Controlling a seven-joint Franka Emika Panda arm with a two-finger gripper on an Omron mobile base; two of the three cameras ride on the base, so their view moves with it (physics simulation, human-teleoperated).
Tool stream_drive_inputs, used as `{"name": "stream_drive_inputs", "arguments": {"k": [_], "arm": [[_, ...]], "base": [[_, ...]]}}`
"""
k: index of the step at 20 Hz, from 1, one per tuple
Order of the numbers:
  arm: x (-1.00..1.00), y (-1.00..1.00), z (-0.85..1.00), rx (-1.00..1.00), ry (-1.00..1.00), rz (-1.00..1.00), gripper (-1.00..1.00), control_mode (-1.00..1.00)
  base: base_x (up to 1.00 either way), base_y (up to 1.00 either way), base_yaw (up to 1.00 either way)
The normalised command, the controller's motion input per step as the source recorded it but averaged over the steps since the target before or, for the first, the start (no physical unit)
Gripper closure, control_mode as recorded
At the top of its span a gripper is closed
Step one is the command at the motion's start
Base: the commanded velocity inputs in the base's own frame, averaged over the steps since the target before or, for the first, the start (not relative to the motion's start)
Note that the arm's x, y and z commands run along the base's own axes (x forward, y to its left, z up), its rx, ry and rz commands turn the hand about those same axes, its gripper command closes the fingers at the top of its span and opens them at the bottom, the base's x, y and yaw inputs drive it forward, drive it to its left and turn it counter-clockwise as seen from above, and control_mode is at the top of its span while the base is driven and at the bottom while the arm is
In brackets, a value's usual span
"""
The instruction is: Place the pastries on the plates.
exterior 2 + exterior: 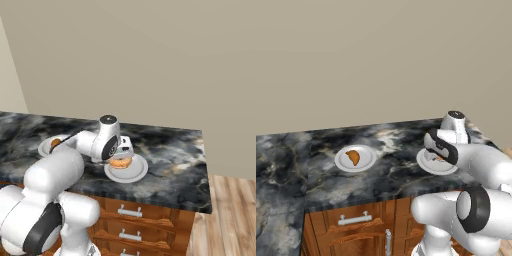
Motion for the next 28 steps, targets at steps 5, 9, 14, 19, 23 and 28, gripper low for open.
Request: {"name": "stream_drive_inputs", "arguments": {"k": [5, 9, 14, 19, 23, 28], "arm": [[0.2, -0.05, -0.32, 0.0, 0.06, 0.0, 1.0, -1.0], [0.23, -0.14, -0.43, 0.0, 0.0, 0.0, 1.0, -1.0], [0.21, -0.13, -0.45, 0.0, 0.0, 0.0, 1.0, -1.0], [0.27, -0.06, -0.28, 0.0, 0.0, 0.0, 1.0, -1.0], [0.23, 0.0, -0.22, 0.0, 0.0, 0.0, 1.0, -1.0], [0.22, 0.0, -0.19, 0.0, 0.0, 0.0, 1.0, -1.0]], "base": [[0.0, 0.0, 0.0], [0.0, 0.0, 0.0], [0.0, 0.0, 0.0], [0.0, 0.0, 0.0], [0.0, 0.0, 0.0], [0.0, 0.0, 0.0]]}}
